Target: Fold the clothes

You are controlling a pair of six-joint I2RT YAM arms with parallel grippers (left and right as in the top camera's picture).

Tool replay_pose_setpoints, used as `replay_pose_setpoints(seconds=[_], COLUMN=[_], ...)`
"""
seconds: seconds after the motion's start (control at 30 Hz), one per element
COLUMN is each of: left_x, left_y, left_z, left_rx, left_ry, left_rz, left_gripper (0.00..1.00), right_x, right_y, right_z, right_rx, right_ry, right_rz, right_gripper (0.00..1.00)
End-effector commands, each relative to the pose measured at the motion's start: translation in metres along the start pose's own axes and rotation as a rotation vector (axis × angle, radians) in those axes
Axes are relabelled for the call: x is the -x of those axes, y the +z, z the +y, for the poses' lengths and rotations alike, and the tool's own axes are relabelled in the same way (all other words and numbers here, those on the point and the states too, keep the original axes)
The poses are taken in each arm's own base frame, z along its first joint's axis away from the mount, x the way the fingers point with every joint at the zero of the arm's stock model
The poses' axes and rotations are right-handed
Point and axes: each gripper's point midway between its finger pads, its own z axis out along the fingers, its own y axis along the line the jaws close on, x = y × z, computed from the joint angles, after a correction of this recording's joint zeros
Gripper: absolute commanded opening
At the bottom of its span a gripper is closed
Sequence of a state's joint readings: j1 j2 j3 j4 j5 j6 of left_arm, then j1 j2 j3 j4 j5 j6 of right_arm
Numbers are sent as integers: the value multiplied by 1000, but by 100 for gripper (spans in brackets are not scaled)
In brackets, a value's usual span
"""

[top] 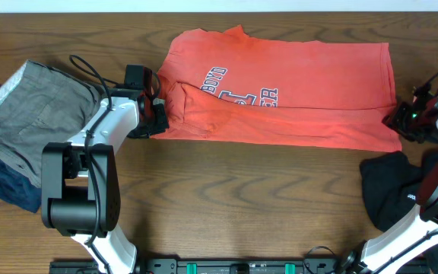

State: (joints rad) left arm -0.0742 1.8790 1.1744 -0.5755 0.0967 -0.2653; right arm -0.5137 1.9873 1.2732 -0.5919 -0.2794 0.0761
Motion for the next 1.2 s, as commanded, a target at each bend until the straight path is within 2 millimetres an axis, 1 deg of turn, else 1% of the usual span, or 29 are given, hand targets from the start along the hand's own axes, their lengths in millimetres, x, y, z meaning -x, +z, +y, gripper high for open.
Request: replay_pose_setpoints(seconds=[0.0,0.13,0.27,0.33,0.43,0.53,0.63,0.67,0.77,0.83,0.9,0.97,1.03,1.1,1.17], left_x=[5,5,5,5,5,5,5,5,5,5,5,5,5,5,5], left_y=[2,2,2,2,2,2,2,2,2,2,2,2,2,2,2], left_z=[2,2,2,2,2,2,2,2,2,2,2,2,2,2,2], left_rx=[18,18,18,18,18,18,18,18,18,18,18,18,18,18,18], left_ry=[-3,-3,-3,-3,-3,-3,-3,-3,-3,-3,-3,-3,-3,-3,-3], left_rz=[-4,-4,-4,-5,-4,-5,-5,-5,-5,-5,-4,-4,-4,-5,-6], left_gripper=[27,27,27,27,27,27,27,27,27,27,27,27,27,27,27], right_x=[-6,1,9,11,12,14,16,18,30,41,54,63,65,62,55], right_y=[9,11,10,10,10,10,10,9,4,-1,-4,-5,-6,-5,-2], right_z=[-1,-1,3,6,7,7,8,11,37,45,43,39,39,38,36], right_rx=[-12,-8,13,31,34,34,39,58,206,251,253,244,248,244,228], right_ry=[35,54,79,77,75,73,69,66,39,79,172,293,321,320,304], right_rz=[4,-32,-63,-72,-75,-83,-93,-96,-136,-169,-210,-236,-243,-233,-208], right_gripper=[37,31,31,29,16,1,1,1,1,1,1,13,23,24,21])
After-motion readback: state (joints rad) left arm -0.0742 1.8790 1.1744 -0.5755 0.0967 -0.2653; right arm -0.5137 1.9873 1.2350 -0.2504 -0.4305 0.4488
